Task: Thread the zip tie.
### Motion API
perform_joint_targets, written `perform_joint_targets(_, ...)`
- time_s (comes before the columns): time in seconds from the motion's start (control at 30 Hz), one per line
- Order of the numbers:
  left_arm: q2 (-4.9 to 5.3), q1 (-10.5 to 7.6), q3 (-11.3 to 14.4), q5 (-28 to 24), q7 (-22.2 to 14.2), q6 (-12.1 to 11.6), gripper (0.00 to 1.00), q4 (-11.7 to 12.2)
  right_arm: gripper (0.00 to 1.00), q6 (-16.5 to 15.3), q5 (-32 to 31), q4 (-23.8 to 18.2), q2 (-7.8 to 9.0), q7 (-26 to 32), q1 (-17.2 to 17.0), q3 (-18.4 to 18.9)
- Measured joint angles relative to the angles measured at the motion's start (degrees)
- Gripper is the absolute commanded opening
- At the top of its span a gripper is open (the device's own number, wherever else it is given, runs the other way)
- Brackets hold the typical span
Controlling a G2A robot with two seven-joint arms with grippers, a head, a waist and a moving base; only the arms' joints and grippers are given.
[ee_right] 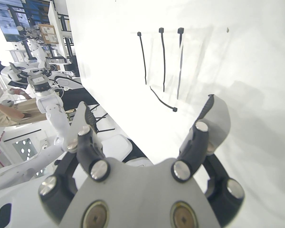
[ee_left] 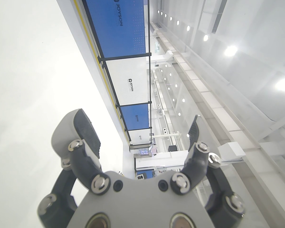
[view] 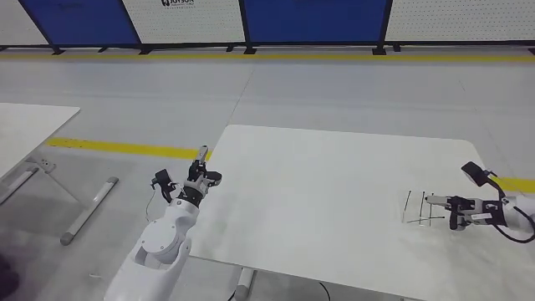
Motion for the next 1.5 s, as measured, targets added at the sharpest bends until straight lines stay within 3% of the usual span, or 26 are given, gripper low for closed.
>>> perform_joint_targets(0.43, 0.00, 0.00, 0.00, 0.00, 0.00, 0.00, 1.00, 0.00, 1.00, -0.15, 0.41, -0.68, 0.67, -1.18, -2.17, 1.92)
perform_joint_targets(0.5, 0.00, 0.00, 0.00, 0.00, 0.00, 0.00, 1.00, 0.00, 0.90, 0.08, 0.25, -0.67, 0.81, -1.12, -2.38, 2.26)
perform_joint_targets(0.57, 0.00, 0.00, 0.00, 0.00, 0.00, 0.00, 1.00, 0.00, 0.67, 0.35, 0.01, -0.81, 0.90, -0.89, -2.55, 2.44)
perform_joint_targets(0.67, 0.00, 0.00, 0.00, 0.00, 0.00, 0.00, 1.00, 0.00, 0.50, 0.74, -0.29, -1.07, 0.93, -0.80, -2.74, 2.51)
perform_joint_targets(0.83, 0.00, 0.00, 0.00, 0.00, 0.00, 0.00, 1.00, 0.00, 0.53, 1.91, -0.61, -1.04, 0.75, -0.48, -2.49, 2.15)
perform_joint_targets(1.07, 0.00, 0.00, 0.00, 0.00, 0.00, 0.00, 1.00, 0.00, 0.49, 3.25, -0.51, 1.45, 0.08, -0.06, -1.22, 1.11)
perform_joint_targets(1.5, 0.00, 0.00, 0.00, 0.00, 0.00, 0.00, 1.00, 0.00, 0.36, 1.67, -0.26, 6.56, -1.09, 0.46, 1.16, -0.28)
